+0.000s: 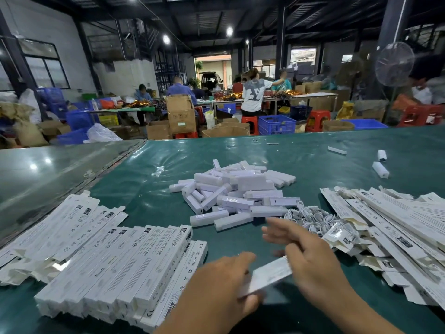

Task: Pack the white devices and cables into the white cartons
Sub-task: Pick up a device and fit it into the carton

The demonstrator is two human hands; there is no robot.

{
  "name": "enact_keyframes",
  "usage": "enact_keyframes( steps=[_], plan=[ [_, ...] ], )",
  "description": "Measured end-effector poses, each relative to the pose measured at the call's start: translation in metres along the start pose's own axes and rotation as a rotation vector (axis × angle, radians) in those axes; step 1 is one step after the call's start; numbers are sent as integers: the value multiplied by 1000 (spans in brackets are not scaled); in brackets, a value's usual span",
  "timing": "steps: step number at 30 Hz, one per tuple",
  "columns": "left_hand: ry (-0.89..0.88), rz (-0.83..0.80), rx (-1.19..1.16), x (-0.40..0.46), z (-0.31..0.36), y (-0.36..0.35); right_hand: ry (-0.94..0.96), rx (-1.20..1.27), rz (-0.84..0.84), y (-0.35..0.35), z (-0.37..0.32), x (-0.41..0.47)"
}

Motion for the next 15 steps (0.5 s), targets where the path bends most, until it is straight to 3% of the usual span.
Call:
enact_keyframes(
  steps=[1, 3, 5, 7, 10, 13, 15],
  plan=[
    [28, 26, -33, 2, -9, 6, -74, 45, 85, 7, 5, 8],
    [70, 130, -335, 6, -21, 21, -276, 135, 179, 18, 17, 18],
    [175, 204, -687, 7, -24, 35, -432, 163, 95, 13, 24, 17],
    [243, 295, -935, 9, -24, 40, -343, -24, 11, 9, 23, 22],
    [290, 398, -1094, 10, -22, 39, 9, -540, -23, 11, 23, 78],
    [322, 423, -1153, 7, -15, 34, -35, -915, -134, 11, 42, 146],
    [314, 402, -1156, 6, -9, 28, -55, -1040, -244, 9, 62, 167]
  ],
)
Point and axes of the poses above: each hand's wrist, its own x-axis towards the middle knuckle, its own y-axis out of the back of the hand, z = x × y, the point moved 3 cm from there along x, towards the middle knuckle, and after that the axes turned 10 degrees about z, right-handed, at the moved point
